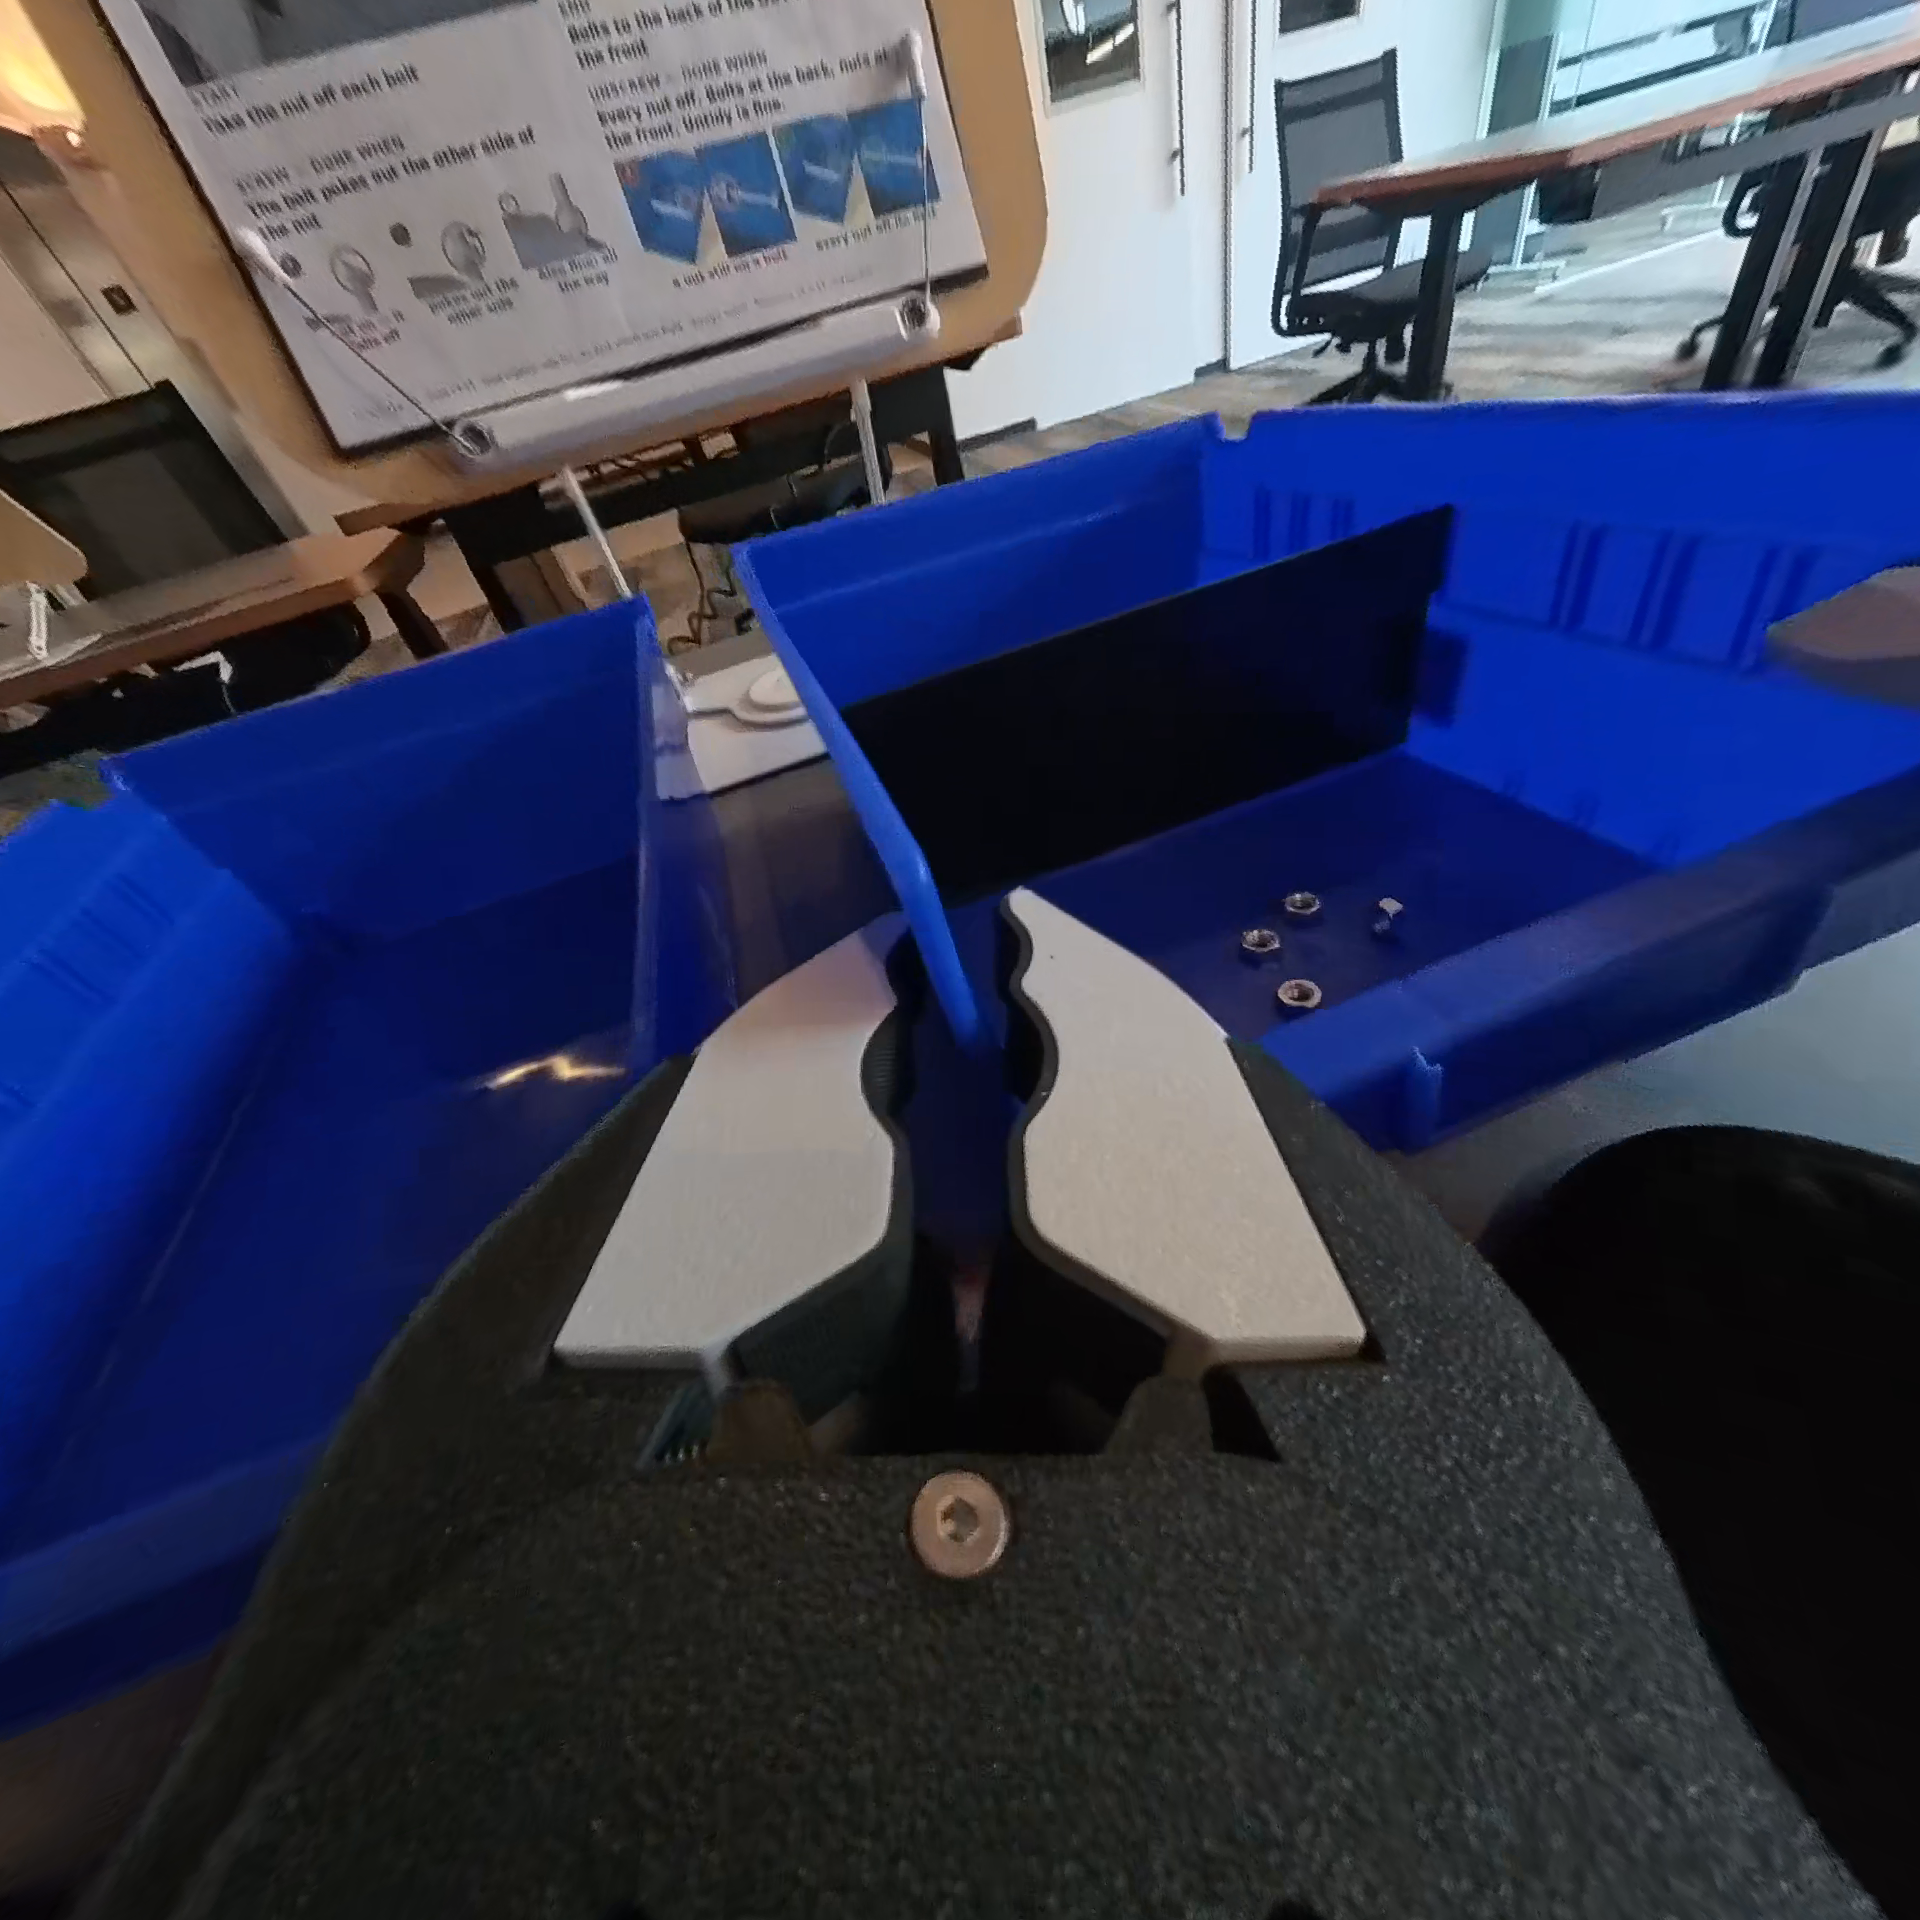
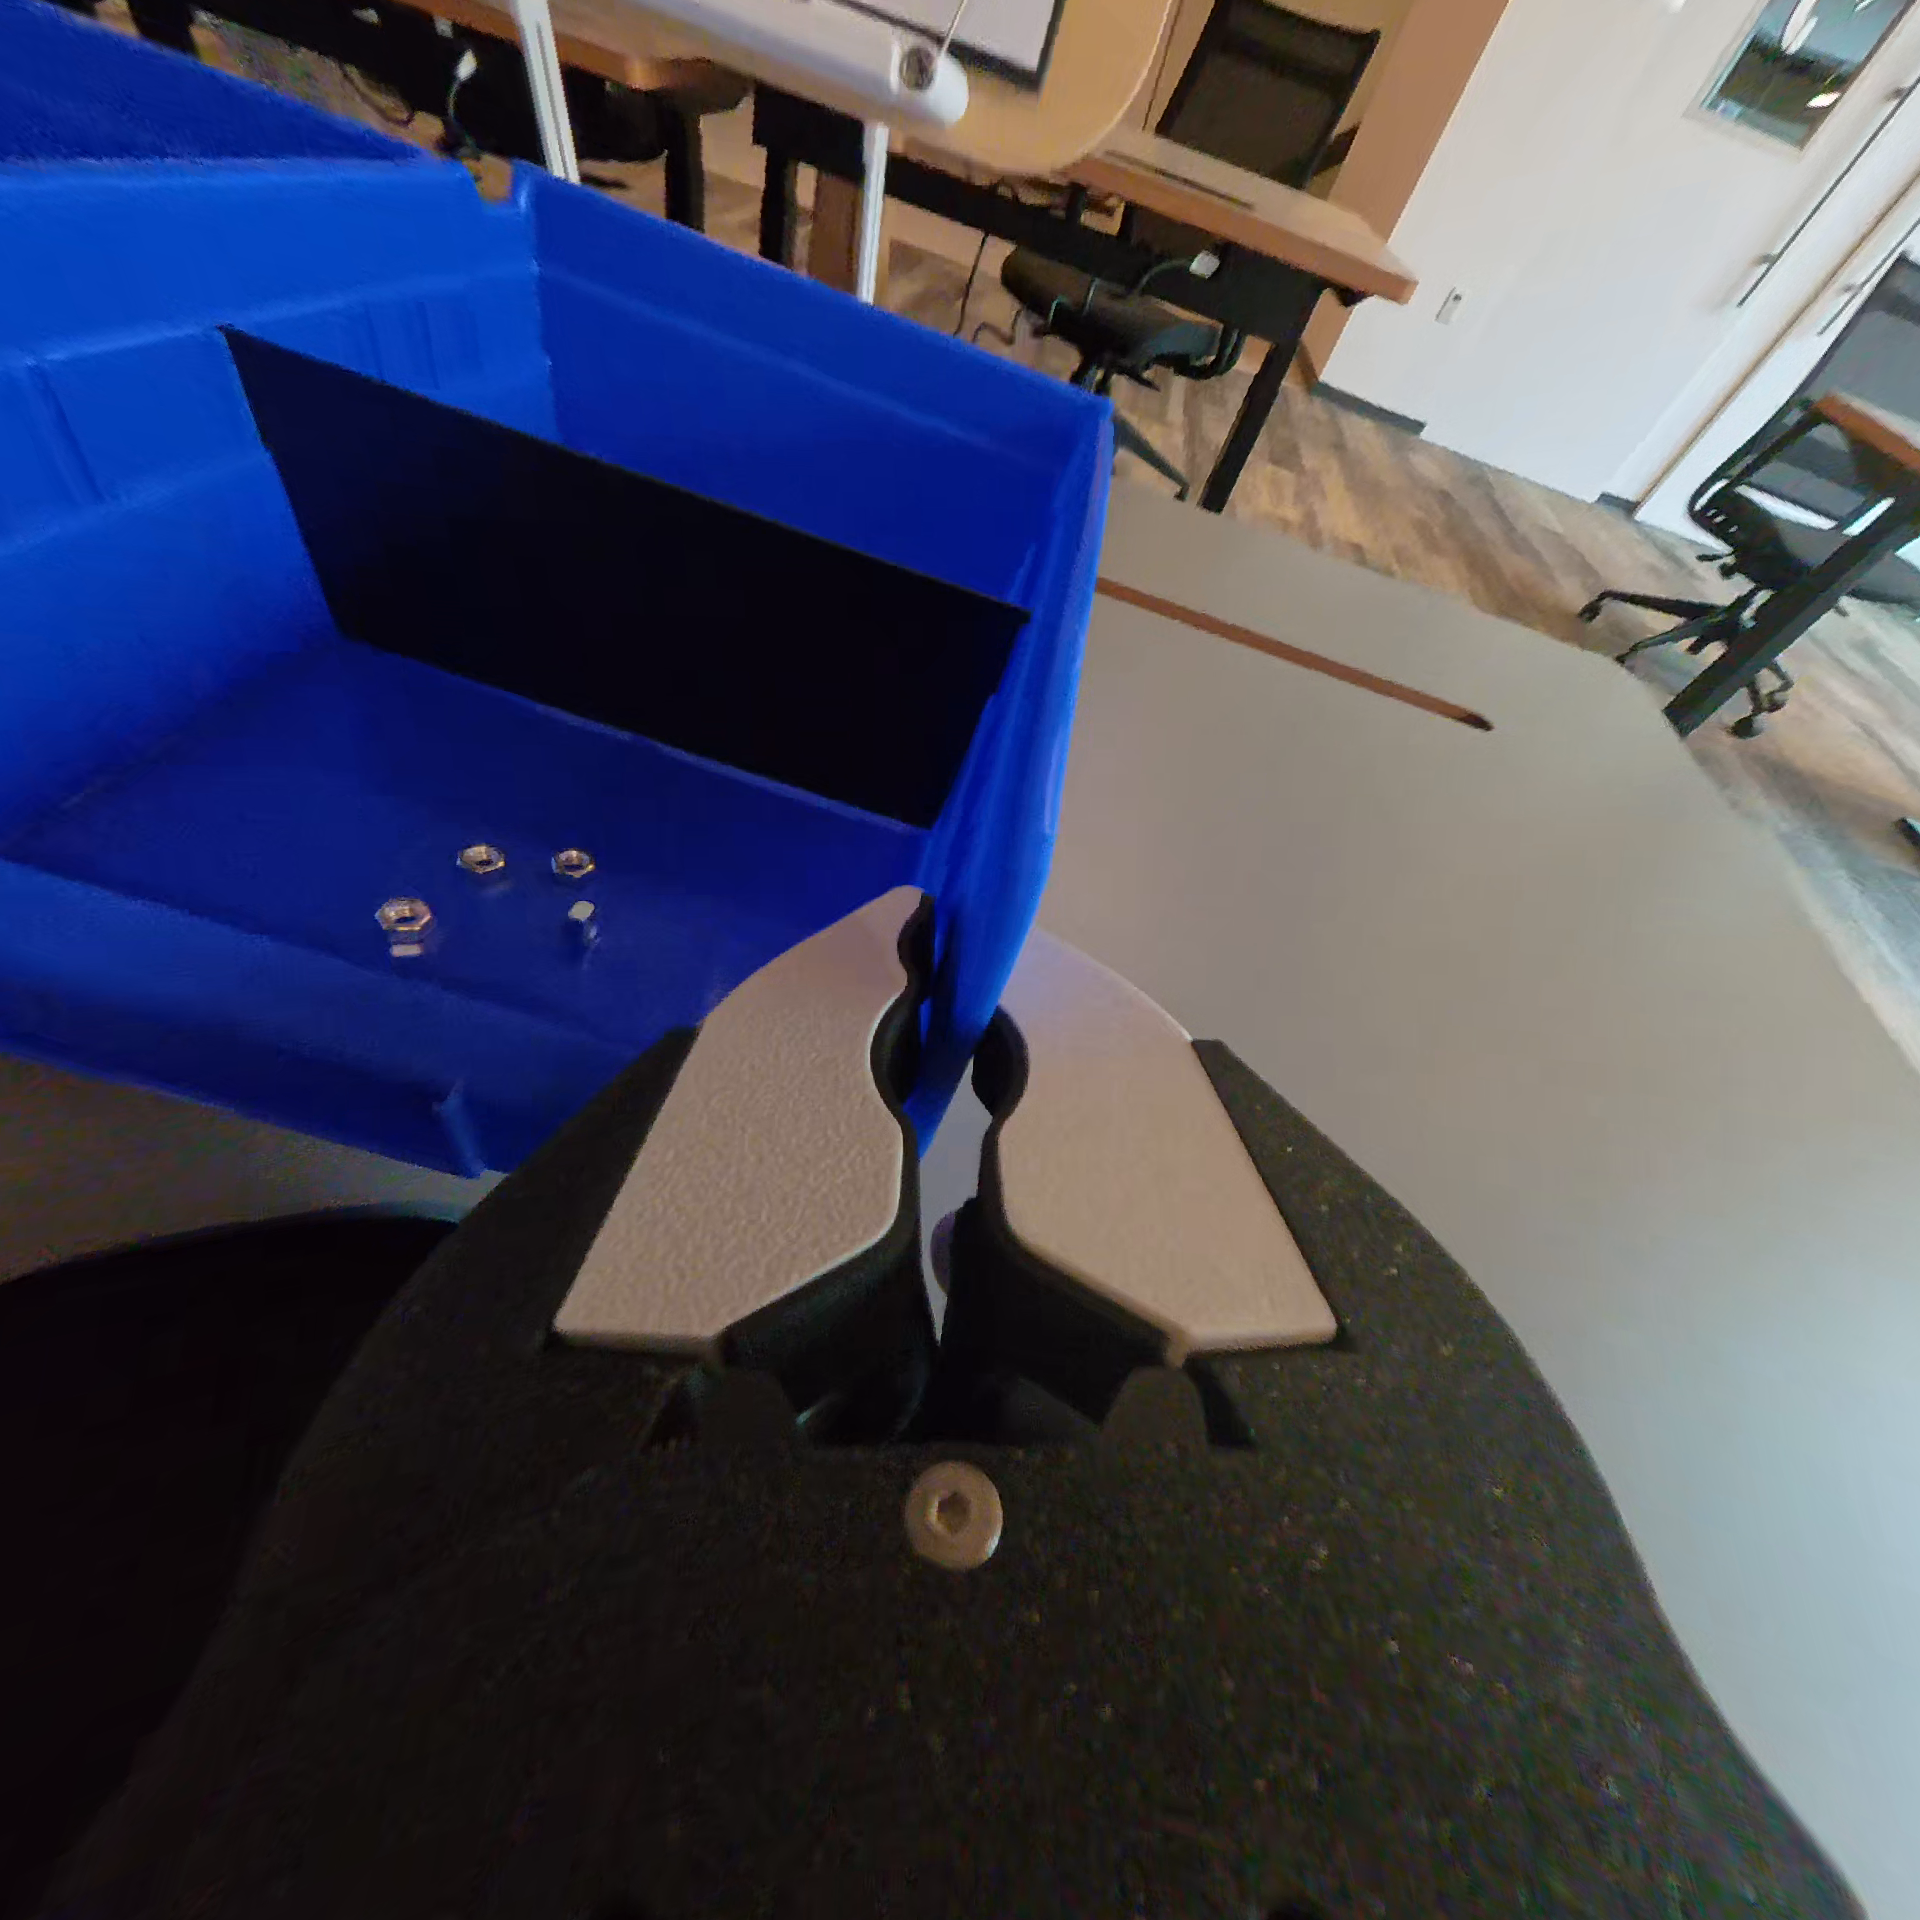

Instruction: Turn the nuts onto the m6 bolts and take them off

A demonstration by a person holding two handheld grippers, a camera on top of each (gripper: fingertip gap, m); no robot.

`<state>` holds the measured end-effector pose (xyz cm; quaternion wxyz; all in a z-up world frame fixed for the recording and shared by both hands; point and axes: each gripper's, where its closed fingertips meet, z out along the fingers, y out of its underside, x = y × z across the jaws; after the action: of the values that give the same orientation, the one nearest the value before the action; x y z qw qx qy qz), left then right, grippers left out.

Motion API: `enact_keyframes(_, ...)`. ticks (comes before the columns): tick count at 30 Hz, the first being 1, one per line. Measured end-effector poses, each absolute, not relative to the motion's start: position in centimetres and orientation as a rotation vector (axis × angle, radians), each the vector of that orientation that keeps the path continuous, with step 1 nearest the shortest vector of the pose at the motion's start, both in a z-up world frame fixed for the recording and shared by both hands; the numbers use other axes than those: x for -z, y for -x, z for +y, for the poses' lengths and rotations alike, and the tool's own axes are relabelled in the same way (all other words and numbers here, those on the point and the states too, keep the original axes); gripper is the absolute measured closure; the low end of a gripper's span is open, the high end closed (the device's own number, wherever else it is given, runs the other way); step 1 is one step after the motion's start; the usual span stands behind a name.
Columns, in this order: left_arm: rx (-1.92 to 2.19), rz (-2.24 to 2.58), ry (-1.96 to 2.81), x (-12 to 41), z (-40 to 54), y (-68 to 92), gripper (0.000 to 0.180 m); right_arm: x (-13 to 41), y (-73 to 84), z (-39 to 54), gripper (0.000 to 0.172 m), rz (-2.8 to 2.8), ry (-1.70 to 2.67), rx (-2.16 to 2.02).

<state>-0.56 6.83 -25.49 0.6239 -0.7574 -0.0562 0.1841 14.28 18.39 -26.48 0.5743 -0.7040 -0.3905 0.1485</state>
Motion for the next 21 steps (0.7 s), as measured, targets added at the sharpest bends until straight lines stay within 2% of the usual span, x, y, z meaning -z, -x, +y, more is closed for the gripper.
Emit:
enact_keyframes(5,-0.432,-0.112,1.651,23.0,5.9,0.3,0.170,22.9,-14.8,17.2,0.170,-0.834,1.547,-0.328)
enact_keyframes(14,-0.571,-0.137,1.483,15.2,0.0,3.3,0.170,15.3,-10.4,12.5,0.169,-0.829,1.371,-0.424)
enact_keyframes(21,-0.730,-0.246,1.433,12.1,-7.7,9.5,0.170,12.7,-1.7,7.0,0.169,-0.921,1.273,-0.570)
